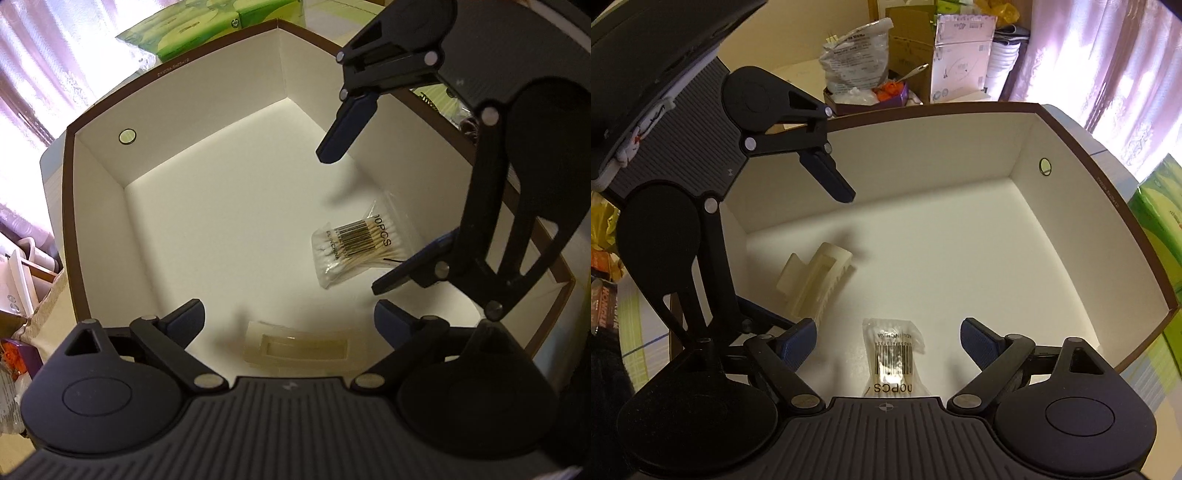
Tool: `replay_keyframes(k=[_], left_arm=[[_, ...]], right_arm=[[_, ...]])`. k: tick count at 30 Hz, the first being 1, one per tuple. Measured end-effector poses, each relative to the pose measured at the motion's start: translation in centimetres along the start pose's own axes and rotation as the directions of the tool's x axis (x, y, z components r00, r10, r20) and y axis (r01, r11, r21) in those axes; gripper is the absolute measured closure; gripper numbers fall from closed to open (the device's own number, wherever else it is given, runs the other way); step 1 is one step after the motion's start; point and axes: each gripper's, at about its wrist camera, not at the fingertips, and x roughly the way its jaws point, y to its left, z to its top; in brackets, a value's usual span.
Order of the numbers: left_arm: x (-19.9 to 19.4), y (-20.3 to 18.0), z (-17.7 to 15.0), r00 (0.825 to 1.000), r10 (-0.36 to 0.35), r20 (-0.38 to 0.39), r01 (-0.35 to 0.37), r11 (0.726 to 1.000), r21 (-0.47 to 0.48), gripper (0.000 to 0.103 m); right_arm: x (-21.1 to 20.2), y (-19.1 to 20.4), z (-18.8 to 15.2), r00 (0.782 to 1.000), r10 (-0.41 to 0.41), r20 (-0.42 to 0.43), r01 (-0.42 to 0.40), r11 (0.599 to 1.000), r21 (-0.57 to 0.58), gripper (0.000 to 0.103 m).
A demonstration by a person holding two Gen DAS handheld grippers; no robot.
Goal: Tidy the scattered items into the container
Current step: 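Carry both items over the brown box and open both grippers to drop them, then withdraw both open grippers from the box back toward the table items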
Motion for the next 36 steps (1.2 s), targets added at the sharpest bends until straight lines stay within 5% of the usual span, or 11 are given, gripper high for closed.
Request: replay_keyframes(k=[21,36], left_arm=[[-4.1,-1.2,0.2,0.996,0.076,0.034,-0.075,0.996,-0.046,0.004],[-10.9,-4.4,-0.8,0.978,0.186,0.097,-0.166,0.968,-0.19,0.003]], right_arm=[[-4.2,1.8,-1.0,0.995,-0.02,0.097,0.021,1.0,-0.002,0.012],[-11.3,4.2,-5.0,0.972,-0.013,0.233,0.013,1.0,0.002,0.012]])
